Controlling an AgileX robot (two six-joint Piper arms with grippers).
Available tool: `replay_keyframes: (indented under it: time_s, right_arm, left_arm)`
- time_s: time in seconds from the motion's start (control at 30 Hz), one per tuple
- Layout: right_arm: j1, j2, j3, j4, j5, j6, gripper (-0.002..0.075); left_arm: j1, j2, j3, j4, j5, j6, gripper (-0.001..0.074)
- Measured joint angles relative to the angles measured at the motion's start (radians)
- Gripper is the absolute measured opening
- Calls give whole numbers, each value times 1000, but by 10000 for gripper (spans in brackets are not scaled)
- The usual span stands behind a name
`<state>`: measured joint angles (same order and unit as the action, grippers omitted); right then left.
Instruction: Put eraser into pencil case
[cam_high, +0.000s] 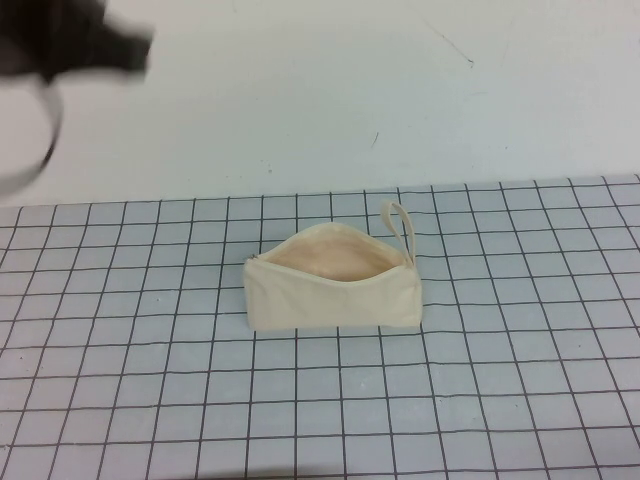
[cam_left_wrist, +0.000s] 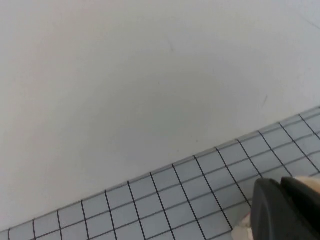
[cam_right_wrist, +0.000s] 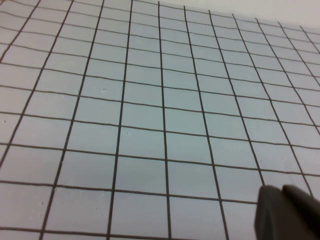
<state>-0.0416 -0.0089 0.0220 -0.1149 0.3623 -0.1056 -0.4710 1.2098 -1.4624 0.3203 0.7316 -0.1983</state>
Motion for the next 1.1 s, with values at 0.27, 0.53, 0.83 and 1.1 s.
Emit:
replay_keyframes:
  time_s: [0.27, 0.53, 0.83, 1.1]
  right_arm:
    - [0, 0, 0, 0, 0, 0, -3]
    - [0, 0, 0, 0, 0, 0, -3]
    - [0, 0, 0, 0, 0, 0, -3]
    - [0, -2, 0, 0, 0, 0, -3]
  left_arm:
    - [0, -314, 464, 2, -160, -69, 0]
    - [0, -388, 775, 4, -171, -88, -1]
    - [0, -426, 1043, 4, -183, -88, -1]
    - [59, -640, 1221, 46, -216, -94, -1]
